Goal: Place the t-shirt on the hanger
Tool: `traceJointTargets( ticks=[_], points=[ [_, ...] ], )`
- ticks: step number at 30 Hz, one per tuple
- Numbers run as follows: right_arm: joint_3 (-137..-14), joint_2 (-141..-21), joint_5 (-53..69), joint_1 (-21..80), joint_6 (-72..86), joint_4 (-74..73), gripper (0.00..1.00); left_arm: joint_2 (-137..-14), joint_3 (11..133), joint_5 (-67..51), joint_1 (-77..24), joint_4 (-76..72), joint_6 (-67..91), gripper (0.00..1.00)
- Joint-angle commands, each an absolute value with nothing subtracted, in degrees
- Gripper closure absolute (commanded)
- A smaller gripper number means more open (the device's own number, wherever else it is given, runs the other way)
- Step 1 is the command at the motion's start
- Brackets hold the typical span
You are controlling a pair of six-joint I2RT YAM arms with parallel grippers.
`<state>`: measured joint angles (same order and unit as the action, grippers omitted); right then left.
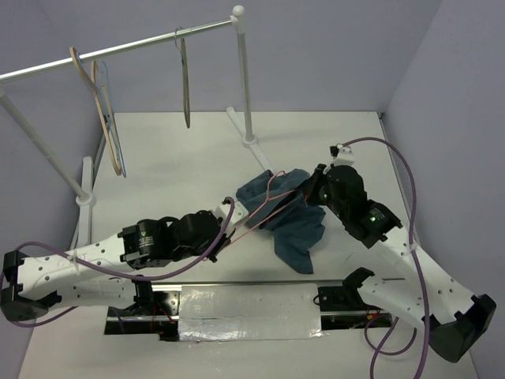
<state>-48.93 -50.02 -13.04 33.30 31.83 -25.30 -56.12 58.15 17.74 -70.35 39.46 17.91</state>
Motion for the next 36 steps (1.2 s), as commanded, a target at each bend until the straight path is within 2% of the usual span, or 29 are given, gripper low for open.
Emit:
traceJointTargets(
  ticks=[1, 8, 15, 25, 26, 29, 30, 33, 36],
  points=[
    [-54.31, -47.46, -11.78, 34.19, 28.74, -27.86, 1.0, -54.06, 56.08, 13.98, -70.75, 27.37, 16.88, 1.0],
    [-60.55, -47.99, -9.93, 35.94, 26.89, -33.66, 1.0, -52.65, 50.46, 17.31, -70.84, 14.08, 16.71, 1.0],
    [-65.39, -47.55, -14.15, 51.56, 28.39, -36.12, 1.0, -50.36, 42.64, 17.4, -70.93, -2.26, 12.4, 1.0],
    [-67.33, -49.57, -18.1, 58.97, 29.36, -37.79, 1.0, -42.2, 27.7, 14.6, -70.84, -21.44, 9.14, 1.0],
    [-67.15, -49.22, -18.02, 59.15, 28.49, -37.71, 0.99, -40.8, 27.16, 14.07, -70.84, -22.14, 8.97, 1.0],
    [-66.88, -48.08, -17.14, 59.85, 25.94, -37.44, 0.81, -38.76, 26.89, 13.45, -70.84, -20.92, 8.96, 1.0],
    [-67.06, -47.73, -16.53, 59.85, 25.32, -37.44, 0.71, -38.32, 26.89, 12.93, -70.84, -20.4, 8.88, 1.0],
    [-67.76, -46.58, -15.04, 60.03, 23.12, -36.57, 0.6, -37.27, 26.37, 11.16, -70.84, -20.56, 9.14, 1.0],
    [-68.99, -46.32, -11.7, 60.29, 21.36, -35.69, 0.55, -37.26, 25.75, 10.63, -70.84, -21.09, 9.31, 1.0]
  ],
)
